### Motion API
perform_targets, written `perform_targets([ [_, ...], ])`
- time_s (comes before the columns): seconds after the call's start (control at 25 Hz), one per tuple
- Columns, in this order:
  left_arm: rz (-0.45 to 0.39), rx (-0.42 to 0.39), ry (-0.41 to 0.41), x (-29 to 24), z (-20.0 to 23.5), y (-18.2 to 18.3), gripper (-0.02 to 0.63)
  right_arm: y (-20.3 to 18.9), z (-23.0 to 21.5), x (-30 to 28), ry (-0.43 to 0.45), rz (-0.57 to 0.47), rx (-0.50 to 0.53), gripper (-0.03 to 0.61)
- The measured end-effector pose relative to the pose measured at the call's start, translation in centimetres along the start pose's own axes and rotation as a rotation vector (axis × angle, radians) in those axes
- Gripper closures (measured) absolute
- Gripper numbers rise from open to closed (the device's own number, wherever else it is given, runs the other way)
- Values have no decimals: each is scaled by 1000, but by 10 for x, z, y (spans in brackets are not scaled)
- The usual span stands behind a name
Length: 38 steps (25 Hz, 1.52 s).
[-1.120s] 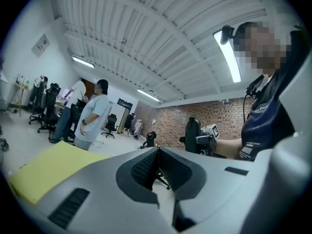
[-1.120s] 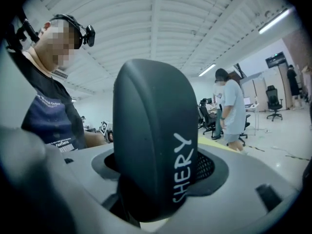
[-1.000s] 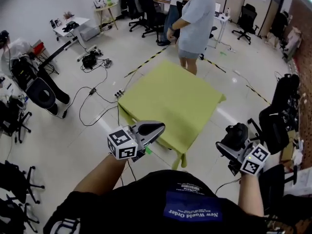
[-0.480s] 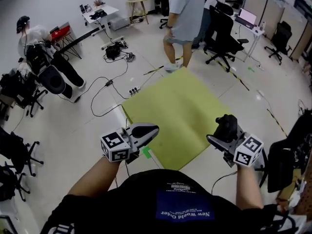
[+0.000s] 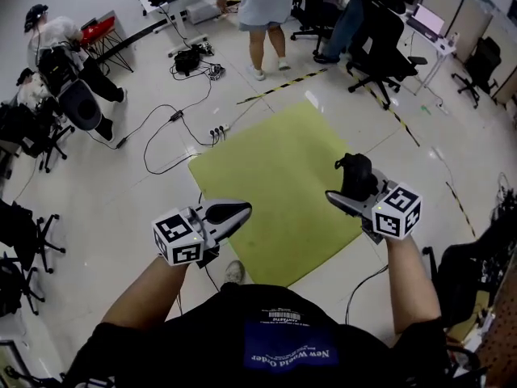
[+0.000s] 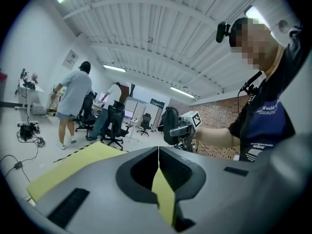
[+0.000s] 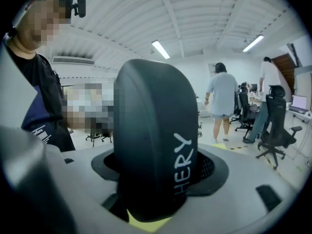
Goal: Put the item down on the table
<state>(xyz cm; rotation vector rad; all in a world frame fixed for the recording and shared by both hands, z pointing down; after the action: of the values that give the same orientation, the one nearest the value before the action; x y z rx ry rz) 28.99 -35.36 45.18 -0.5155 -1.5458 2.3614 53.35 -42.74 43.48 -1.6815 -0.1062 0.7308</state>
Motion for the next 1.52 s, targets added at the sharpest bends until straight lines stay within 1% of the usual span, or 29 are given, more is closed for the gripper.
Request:
perform_targets([
  [0.16, 7, 9, -2, -4, 37, -5, 607, -13, -29, -47, -1, 103, 1, 244],
  [0.28, 20, 21, -15, -3, 66, -15, 607, -33, -46, -85, -5, 190, 3, 244],
  [0.44, 62, 17, -38, -3, 95, -32, 607, -65, -70, -132, -8, 302, 1, 244],
  [0.6, 90, 10, -60, -4, 106, -53, 607, -106, -85, -167, -14, 427, 22, 244],
  [0.8, 106, 42, -67, -2, 118, -80, 607, -156, -102, -203, -45, 588, 58, 244],
  [0.92, 114, 64, -72, -2, 121, -89, 607, -180, -115, -212, -77, 678, 67, 244],
  [1.08, 114, 84, -72, 2, 125, -96, 607, -203, -130, -217, -106, 783, 80, 244],
  [1.28, 111, 100, -69, 6, 131, -102, 607, -217, -139, -225, -101, 842, 91, 244],
  [1.52, 112, 120, -65, 7, 134, -109, 607, -217, -141, -229, -68, 837, 53, 244],
])
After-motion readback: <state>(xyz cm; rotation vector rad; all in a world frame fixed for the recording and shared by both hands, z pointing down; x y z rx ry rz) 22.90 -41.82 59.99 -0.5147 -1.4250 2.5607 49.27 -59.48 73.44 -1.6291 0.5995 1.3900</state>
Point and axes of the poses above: the fingertips, and each gripper's own axes: x backward along the fingers, z to its left, y out of its top, the point moved 4 cm from there along x, backward along the fingers, and after that the axes turned 3 degrees about x, right-handed, at the moved point
